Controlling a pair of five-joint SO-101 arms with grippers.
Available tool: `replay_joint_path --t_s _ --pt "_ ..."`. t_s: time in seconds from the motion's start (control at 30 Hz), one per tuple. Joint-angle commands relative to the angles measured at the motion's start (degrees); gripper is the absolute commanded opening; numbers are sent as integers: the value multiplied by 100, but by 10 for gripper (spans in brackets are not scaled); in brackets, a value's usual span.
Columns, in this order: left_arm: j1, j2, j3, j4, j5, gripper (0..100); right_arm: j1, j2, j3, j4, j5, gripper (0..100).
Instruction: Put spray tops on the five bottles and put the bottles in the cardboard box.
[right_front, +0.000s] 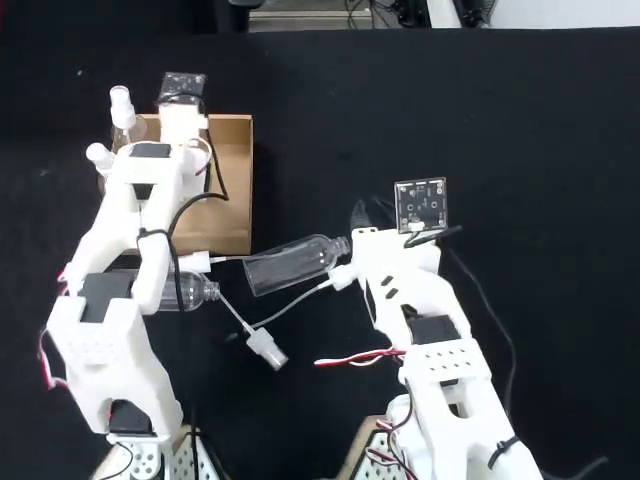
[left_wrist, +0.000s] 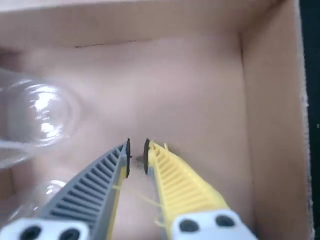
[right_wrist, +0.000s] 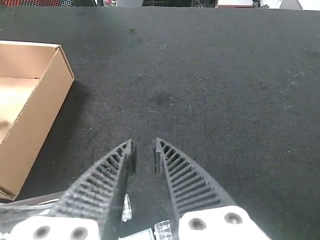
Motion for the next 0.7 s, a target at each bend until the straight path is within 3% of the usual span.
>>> replay_joint_path --t_s 0.0,0.67 --pt "145 185 -576 -79 -97 62 88 -224 -48 -176 0 50" --pt "-233 958 -1411 -88 -352 62 88 -224 -48 -176 0 50"
